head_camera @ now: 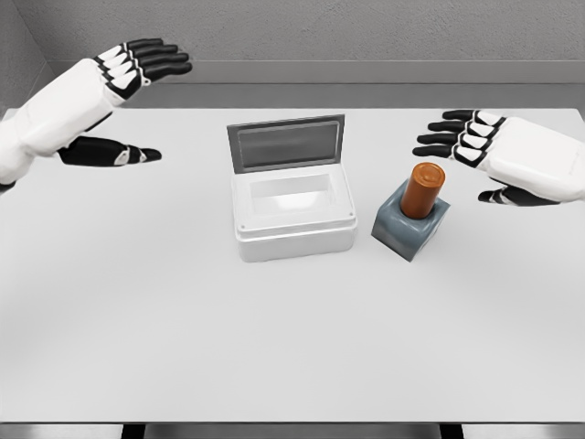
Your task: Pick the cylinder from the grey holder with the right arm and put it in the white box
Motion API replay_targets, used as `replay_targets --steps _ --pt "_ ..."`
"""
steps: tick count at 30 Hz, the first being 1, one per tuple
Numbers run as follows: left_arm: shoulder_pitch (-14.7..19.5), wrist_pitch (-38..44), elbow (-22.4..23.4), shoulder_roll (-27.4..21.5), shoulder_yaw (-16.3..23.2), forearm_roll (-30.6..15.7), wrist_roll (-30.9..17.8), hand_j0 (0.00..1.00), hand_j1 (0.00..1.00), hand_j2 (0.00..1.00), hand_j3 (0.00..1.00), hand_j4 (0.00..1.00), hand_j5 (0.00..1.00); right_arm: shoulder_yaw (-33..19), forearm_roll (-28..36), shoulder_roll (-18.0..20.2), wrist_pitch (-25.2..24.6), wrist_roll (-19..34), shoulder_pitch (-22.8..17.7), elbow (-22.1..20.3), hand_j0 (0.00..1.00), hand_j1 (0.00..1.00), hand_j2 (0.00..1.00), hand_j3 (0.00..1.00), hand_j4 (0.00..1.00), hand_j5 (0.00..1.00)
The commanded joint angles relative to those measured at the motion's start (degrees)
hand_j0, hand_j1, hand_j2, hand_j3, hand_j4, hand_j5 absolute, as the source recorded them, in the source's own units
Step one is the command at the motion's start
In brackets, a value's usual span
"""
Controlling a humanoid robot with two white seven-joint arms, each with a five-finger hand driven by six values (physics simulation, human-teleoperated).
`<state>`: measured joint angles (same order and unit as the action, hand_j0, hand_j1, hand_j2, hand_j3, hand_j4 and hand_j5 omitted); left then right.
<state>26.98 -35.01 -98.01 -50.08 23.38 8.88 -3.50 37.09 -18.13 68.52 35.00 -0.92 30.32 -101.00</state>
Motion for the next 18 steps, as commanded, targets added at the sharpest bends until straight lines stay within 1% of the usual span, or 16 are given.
replay_targets --steps 1,3,7,8,9,10,11,12,13,14,15,17,18 --pt "0.0 0.01 3.44 0.51 -0.09 -0.27 -0.01 1.0 1.0 1.0 1.0 1.0 1.0 0.26 0.2 0.04 0.0 -0.4 0.0 0.01 1.0 1.0 1.0 1.0 1.0 1.0" --pt "0.0 0.01 4.4 0.59 0.09 -0.27 -0.01 1.0 1.0 1.0 1.0 1.0 1.0 0.79 0.73 0.04 0.0 -0.49 0.44 0.1 1.0 1.0 1.0 1.0 1.0 1.0" --pt "0.0 0.01 5.63 2.62 0.0 -0.27 -0.01 1.0 1.0 1.0 1.0 1.0 1.0 0.26 1.61 0.56 0.0 -0.75 0.7 0.62 1.0 1.0 1.0 1.0 1.0 1.0" --pt "0.0 0.01 5.81 2.7 0.09 -0.27 -0.01 1.0 1.0 1.0 1.0 1.0 1.0 0.17 1.78 0.56 0.0 -0.67 0.7 1.33 1.0 1.0 1.0 1.0 1.0 1.0" --pt "-0.09 0.01 6.95 2.97 0.18 -0.27 -0.01 1.0 1.0 1.0 1.0 1.0 1.0 -0.7 1.78 0.04 0.0 0.48 1.84 2.03 1.0 1.0 1.0 1.0 1.0 1.0" --pt "-0.17 0.01 7.92 2.97 0.18 -0.18 -0.01 1.0 1.0 1.0 1.0 1.0 1.0 -2.37 1.61 -0.14 0.0 4.77 3.16 2.73 1.0 1.0 1.0 1.0 1.0 1.0" --pt "-0.44 0.01 7.92 2.79 0.09 -0.18 -0.01 1.0 1.0 1.0 1.0 1.0 1.0 -5.53 1.61 -1.8 0.0 15.48 3.51 3.35 1.0 1.0 1.0 1.0 1.0 1.0" --pt "-0.44 0.01 7.83 2.62 -0.17 -0.18 -0.01 1.0 1.0 1.0 1.0 1.0 1.0 -7.47 1.43 -5.75 0.0 24.45 5.18 3.96 1.0 1.0 1.0 1.0 1.0 1.0" --pt "-0.53 0.01 7.83 2.62 -0.17 -0.18 -0.01 1.0 1.0 1.0 1.0 1.0 1.0 -7.74 1.34 -9.89 0.0 34.21 8.61 6.51 1.0 1.0 1.0 1.0 1.0 1.0" --pt "-1.31 0.01 8.09 2.7 0.09 -0.18 -0.01 1.0 1.0 1.0 1.0 1.0 1.0 -7.3 1.34 -12.96 0.0 35.92 11.33 9.49 1.0 1.0 1.0 1.0 1.0 1.0" --pt "-1.93 0.01 8.53 2.88 0.18 -0.09 -0.01 1.0 1.0 1.0 1.0 1.0 1.0 -7.12 -0.15 -14.46 0.0 35.92 13.18 11.08 1.0 1.0 1.0 1.0 1.0 1.0" --pt "-2.02 0.01 8.71 2.88 0.18 -0.36 -0.01 1.0 1.0 1.0 1.0 1.0 1.0 -6.07 -4.37 -15.08 0.0 35.92 14.41 10.82 0.99 0.99 0.99 0.99 0.99 0.99" --pt "-2.02 0.01 9.06 2.88 0.35 -0.53 -0.01 1.0 1.0 1.0 1.0 1.0 1.0 -4.4 -4.9 -15.34 0.0 35.92 15.55 10.82 0.99 0.99 0.99 0.99 0.99 0.99"
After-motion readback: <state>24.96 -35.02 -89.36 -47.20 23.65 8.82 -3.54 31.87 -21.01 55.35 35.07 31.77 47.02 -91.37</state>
